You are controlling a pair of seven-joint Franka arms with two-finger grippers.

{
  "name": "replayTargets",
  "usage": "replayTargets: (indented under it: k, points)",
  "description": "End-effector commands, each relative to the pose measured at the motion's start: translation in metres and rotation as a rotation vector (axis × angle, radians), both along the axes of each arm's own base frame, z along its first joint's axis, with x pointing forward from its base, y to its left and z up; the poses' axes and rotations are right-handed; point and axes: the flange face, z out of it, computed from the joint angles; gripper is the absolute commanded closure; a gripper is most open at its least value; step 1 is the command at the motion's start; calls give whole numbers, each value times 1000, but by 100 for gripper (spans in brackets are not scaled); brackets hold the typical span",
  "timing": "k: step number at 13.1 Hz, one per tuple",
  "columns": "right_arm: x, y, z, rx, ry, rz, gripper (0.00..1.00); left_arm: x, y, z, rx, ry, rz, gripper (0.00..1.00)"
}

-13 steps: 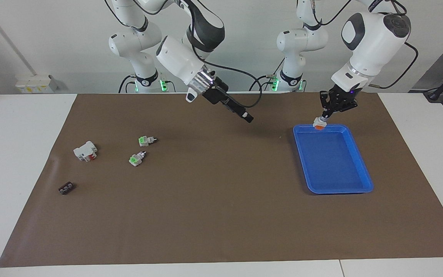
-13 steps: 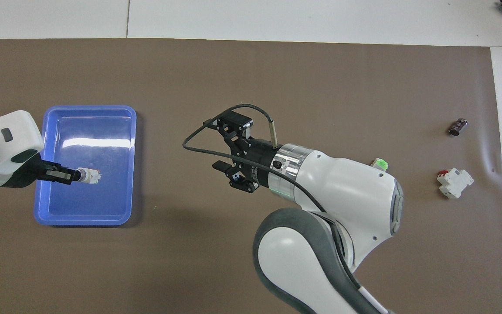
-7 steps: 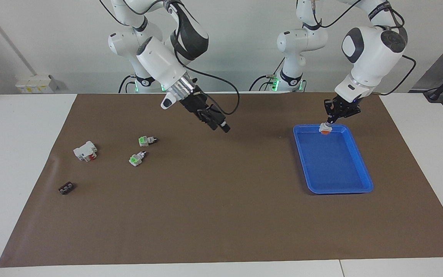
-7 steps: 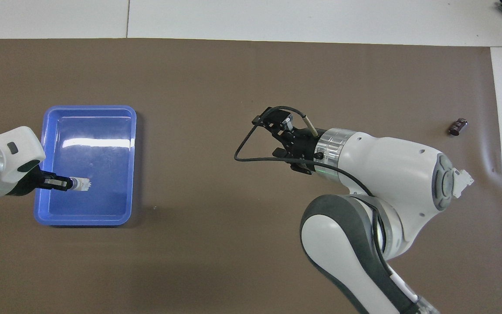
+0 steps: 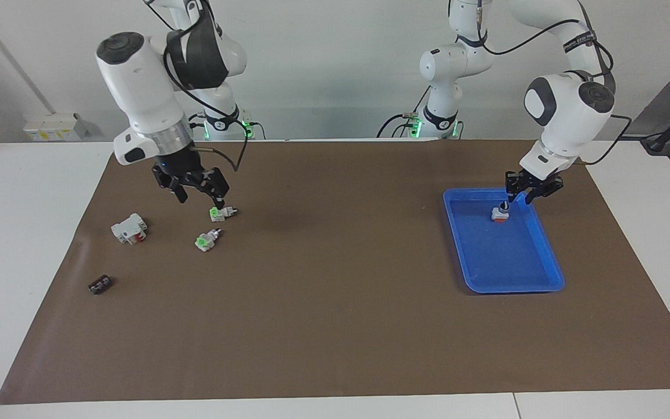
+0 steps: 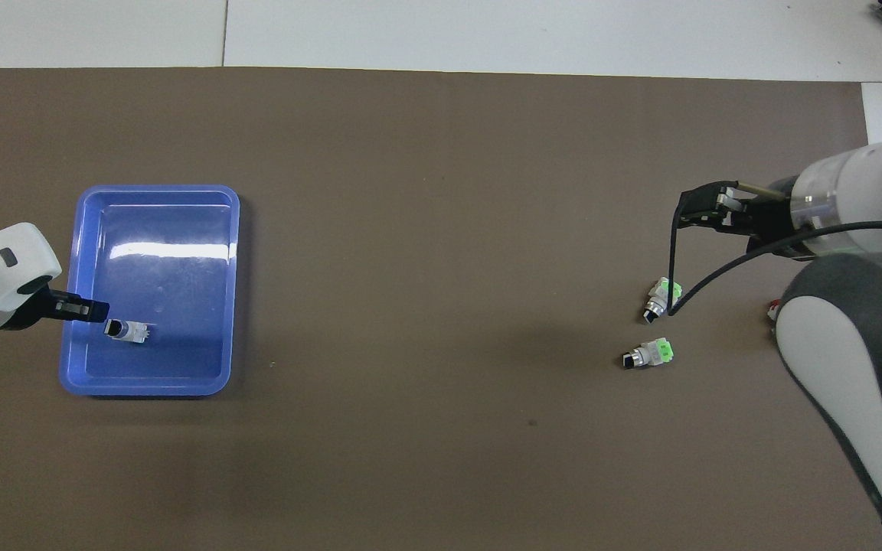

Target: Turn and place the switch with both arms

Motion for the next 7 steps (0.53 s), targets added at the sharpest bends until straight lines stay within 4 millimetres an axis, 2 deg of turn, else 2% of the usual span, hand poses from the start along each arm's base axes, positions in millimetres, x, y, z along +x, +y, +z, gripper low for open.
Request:
replayTargets:
  k: [1, 2, 3, 4, 5, 7]
  points:
    - [-6, -13, 41, -29, 28, 30, 0, 46, -3, 48, 4, 19, -24, 35]
    - [-8, -18, 56, -32, 29, 47, 0, 54, -10, 75, 3, 22, -32, 35]
    - [-13, -33, 72, -37, 41, 31, 0, 56, -16, 98, 1, 20, -38, 35]
    - [-21, -44, 97, -50, 55, 37, 0, 51, -25, 118, 1, 31, -42, 38]
    - [-24, -50, 103, -88, 78, 81, 0, 45, -33, 130, -2, 58, 2, 41]
    - [-32, -65, 98, -116, 126, 121, 0, 35, -68, 149, 9, 95, 99, 44]
